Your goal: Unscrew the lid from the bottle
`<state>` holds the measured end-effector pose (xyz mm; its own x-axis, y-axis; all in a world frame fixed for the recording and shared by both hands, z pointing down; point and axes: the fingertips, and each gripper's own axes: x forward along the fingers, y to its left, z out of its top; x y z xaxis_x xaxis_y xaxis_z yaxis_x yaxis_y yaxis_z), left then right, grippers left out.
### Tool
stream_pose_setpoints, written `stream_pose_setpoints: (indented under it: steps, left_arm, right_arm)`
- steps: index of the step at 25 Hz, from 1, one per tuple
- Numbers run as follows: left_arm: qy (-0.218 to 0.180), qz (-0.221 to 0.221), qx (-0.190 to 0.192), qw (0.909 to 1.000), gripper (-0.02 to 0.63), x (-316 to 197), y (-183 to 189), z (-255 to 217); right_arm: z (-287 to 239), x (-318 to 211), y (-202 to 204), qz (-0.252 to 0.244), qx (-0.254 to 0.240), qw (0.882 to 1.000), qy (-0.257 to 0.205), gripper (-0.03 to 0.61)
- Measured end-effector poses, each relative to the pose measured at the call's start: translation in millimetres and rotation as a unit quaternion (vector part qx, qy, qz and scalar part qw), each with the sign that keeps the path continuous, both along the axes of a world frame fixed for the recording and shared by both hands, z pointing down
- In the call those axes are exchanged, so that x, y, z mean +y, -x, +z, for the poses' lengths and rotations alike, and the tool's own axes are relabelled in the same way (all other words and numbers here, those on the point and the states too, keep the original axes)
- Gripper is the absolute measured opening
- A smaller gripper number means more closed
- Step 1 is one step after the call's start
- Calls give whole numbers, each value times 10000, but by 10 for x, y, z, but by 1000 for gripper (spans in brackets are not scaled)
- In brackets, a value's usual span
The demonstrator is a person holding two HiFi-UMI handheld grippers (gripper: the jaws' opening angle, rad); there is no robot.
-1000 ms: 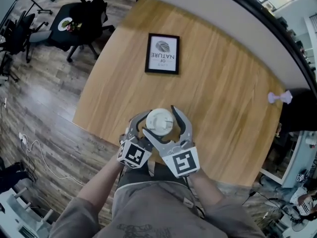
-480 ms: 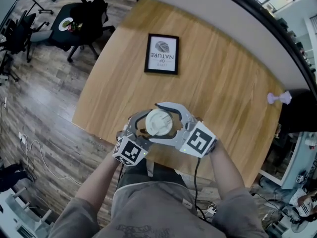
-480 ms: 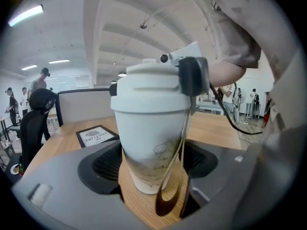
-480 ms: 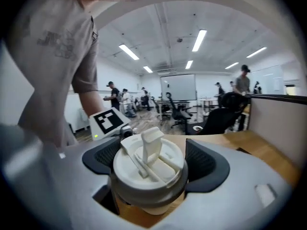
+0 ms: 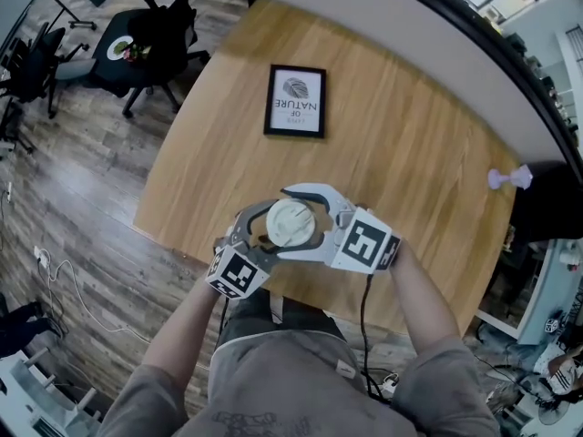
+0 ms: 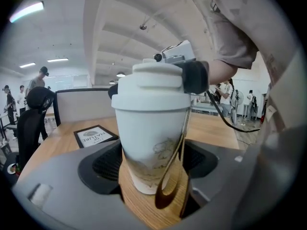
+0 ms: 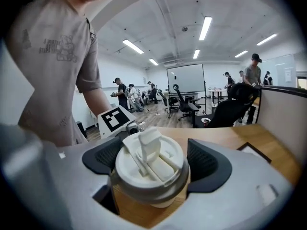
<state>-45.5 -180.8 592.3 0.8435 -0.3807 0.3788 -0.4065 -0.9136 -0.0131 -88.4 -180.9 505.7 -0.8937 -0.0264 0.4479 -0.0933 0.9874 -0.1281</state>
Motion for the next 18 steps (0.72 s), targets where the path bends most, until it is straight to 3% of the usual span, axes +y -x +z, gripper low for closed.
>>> stream_pose_setpoints:
  steps: [3,5,7,10,15,18]
  left_arm:
    - [27,-57,-37,10000,365,6,-11,-1]
    - [44,-121,-28,9999,364,10,-21,-4]
    - [40,-176,-15,9998,364,11,-22,-14]
    - [28,-266,0,9996,364,10,-6,-24]
    - [-8,-405,25,9992,364,19,-19,-30]
    - [0,-423,-16,9991,364,13,-20,-31]
  right_arm:
    - [-25,-10,-65,564,242,9980,181,439]
    - [-102,-49,-109,1228,174,9921,193,440]
    - [-223,-151,-165,2218,-123,9747,230,440]
    - [-304,-257,-229,3555,-331,9336,307,440]
    - [-189,-230,-178,4455,9,8953,-42,443]
    - [-126,-253,-143,4581,154,8886,-159,443]
